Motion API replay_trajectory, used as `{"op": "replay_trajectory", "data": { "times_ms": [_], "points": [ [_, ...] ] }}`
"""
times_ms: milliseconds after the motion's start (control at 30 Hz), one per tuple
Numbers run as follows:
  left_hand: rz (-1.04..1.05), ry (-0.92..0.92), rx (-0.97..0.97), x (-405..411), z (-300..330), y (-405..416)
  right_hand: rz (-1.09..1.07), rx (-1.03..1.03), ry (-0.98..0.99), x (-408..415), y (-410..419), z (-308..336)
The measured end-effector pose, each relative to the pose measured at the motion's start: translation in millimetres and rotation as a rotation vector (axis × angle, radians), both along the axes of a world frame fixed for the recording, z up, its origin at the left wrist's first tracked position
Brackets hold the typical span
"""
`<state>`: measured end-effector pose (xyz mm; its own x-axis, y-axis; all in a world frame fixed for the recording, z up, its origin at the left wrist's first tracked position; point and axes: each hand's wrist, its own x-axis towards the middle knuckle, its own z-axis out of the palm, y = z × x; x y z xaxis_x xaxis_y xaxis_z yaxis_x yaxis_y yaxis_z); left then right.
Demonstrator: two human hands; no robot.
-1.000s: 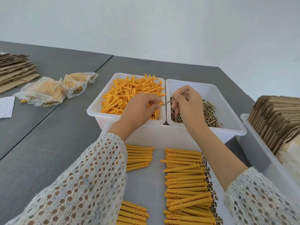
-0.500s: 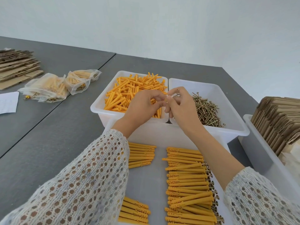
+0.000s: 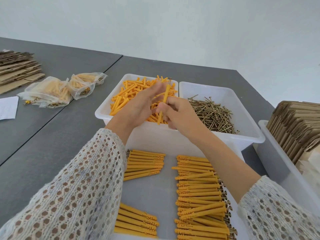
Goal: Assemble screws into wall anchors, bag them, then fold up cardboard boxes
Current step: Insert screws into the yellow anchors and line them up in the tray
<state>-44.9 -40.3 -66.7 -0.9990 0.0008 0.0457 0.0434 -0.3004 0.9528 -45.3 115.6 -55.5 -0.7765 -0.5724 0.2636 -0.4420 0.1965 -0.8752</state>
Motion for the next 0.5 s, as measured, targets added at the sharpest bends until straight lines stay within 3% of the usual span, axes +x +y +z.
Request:
{"op": "replay_trajectory", "data": {
  "times_ms": [67, 200, 267, 333, 400, 500],
  "points": [
    [0.049, -0.075, 0.175, -1, 3, -3, 0.263, 0.061, -0.233, 9, 5, 8],
    [0.125, -0.128, 0.278, -2, 2, -9, 0.668, 0.821, -0.269, 42, 1, -1],
    [0.147, -0.136, 0.283, -3, 1, -7, 0.713, 1.1, -0.13, 61, -10, -18],
    [0.154, -0.139, 0.287, -3, 1, -6, 0.679, 1.23, 0.192, 80, -22, -33],
    [0.161, -0.139, 0.298, -4, 1, -7, 0.587, 1.195, 0.445, 93, -32, -40],
    [0.165, -0.138, 0.299, -4, 0, -7, 0.498, 1.149, 0.596, 98, -40, -44]
  ]
}}
